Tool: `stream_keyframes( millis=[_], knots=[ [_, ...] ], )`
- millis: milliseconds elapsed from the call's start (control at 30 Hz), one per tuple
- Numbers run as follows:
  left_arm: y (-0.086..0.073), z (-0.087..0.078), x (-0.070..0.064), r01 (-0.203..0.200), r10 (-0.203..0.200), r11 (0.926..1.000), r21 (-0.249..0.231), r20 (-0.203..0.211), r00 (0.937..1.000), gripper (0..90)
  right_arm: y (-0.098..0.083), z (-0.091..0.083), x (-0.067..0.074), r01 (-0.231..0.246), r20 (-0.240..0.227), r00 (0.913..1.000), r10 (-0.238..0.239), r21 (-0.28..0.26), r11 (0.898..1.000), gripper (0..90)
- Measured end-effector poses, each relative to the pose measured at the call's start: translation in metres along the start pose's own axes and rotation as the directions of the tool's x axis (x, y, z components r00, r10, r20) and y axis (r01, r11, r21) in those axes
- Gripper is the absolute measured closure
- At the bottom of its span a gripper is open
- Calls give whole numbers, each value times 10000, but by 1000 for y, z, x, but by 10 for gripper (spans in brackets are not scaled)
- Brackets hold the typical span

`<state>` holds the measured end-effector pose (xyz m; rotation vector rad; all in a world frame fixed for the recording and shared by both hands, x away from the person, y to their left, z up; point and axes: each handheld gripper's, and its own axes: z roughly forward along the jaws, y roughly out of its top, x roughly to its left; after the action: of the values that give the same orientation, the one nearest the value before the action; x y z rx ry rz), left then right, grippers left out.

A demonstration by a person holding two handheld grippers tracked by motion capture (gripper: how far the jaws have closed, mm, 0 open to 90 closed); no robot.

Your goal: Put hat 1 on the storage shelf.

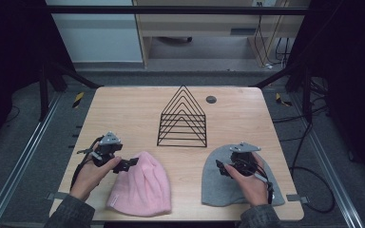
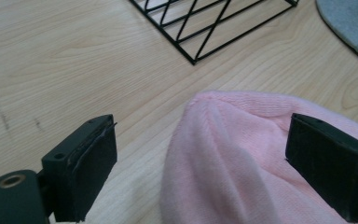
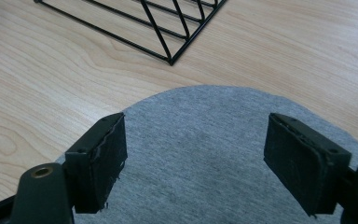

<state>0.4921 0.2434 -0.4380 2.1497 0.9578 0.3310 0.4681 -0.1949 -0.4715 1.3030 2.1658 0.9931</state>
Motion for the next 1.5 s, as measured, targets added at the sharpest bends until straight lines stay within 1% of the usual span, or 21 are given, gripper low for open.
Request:
stream_keyframes(
  millis=[33, 100, 133, 200, 233, 333, 433, 467, 500, 533, 600, 800, 967, 1000, 1033, 1067, 1200, 1267, 1300, 1333, 1500],
  knots=[
    [2, 1, -3, -58, 58, 10000, 43, 32, 10000, 94, 0, 0, -1, -49, -29, 10000, 49, -18, 10000, 220],
    [6, 5, -7, -202, 198, 9994, 276, 155, 9997, 108, 0, -1, -1, -138, -158, 9998, 138, -45, 9999, 271],
    [8, 8, -10, -352, 343, 9984, 435, 221, 9992, 123, 1, -1, -1, -127, -166, 9998, 126, -68, 9999, 281],
    [12, 18, -12, -679, 654, 9943, 818, 334, 9973, 150, 1, 0, -1, -41, -189, 9998, 39, -89, 10000, 305],
    [14, 22, -11, -724, 704, 9929, 947, 249, 9972, 154, 2, -1, 0, -28, -193, 9998, 27, -47, 10000, 312],
    [15, 33, -6, -555, 549, 9943, 905, 95, 9984, 209, 4, -2, 3, 137, -141, 9998, -138, -99, 9999, 318],
    [8, 41, -2, -335, 305, 9941, 1028, 304, 9991, 273, 3, -1, 6, 238, -102, 9997, -237, 56, 9997, 310],
    [7, 43, -3, -543, 517, 9904, 1274, 240, 9984, 278, 2, 0, 6, 214, -112, 9997, -212, 123, 9997, 307],
    [6, 44, -4, -667, 671, 9880, 1392, 18, 9977, 277, 2, 1, 6, 247, -136, 9996, -245, 134, 9996, 306],
    [5, 44, -3, -713, 740, 9874, 1410, -141, 9972, 276, 2, 1, 6, 262, -164, 9995, -260, 123, 9996, 304],
    [4, 45, -3, -662, 691, 9876, 1424, -153, 9975, 277, 2, 1, 6, 242, -192, 9995, -240, 113, 9996, 301],
    [-2, 51, -3, -782, 756, 9843, 1579, 228, 9969, 323, 3, 1, 5, 276, -242, 9993, -272, 162, 9995, 290],
    [-3, 51, -7, -1090, 1039, 9799, 1668, 392, 9938, 378, 3, 1, 6, 216, -237, 9995, -211, 219, 9995, 287],
    [-3, 51, -8, -1152, 1094, 9780, 1739, 425, 9931, 400, 3, 1, 6, 237, -258, 9994, -231, 220, 9995, 286],
    [-3, 52, -9, -1140, 1054, 9772, 1791, 568, 9928, 449, 3, 1, 7, 235, -263, 9994, -229, 209, 9995, 287],
    [-3, 52, -9, -1128, 1033, 9775, 1780, 615, 9927, 484, 3, 1, 7, 289, -239, 9993, -284, 200, 9994, 288],
    [-3, 53, -11, -1166, 1077, 9769, 1792, 589, 9924, 601, 4, 1, 7, 260, -231, 9994, -257, 153, 9995, 289],
    [-2, 52, -12, -1111, 999, 9763, 1855, 685, 9926, 658, 4, 1, 7, 267, -200, 9995, -264, 167, 9995, 289],
    [-2, 52, -13, -1125, 1015, 9755, 1891, 672, 9926, 658, 4, 1, 7, 283, -206, 9994, -279, 180, 9994, 289],
    [-1, 52, -14, -1125, 1009, 9761, 1861, 710, 9924, 694, 4, 1, 6, 347, -207, 9992, -343, 168, 9993, 289],
    [3, 48, -16, -1087, 998, 9810, 1609, 624, 9930, 733, 5, 1, 8, 345, -230, 9991, -342, 146, 9993, 288]
  ],
)
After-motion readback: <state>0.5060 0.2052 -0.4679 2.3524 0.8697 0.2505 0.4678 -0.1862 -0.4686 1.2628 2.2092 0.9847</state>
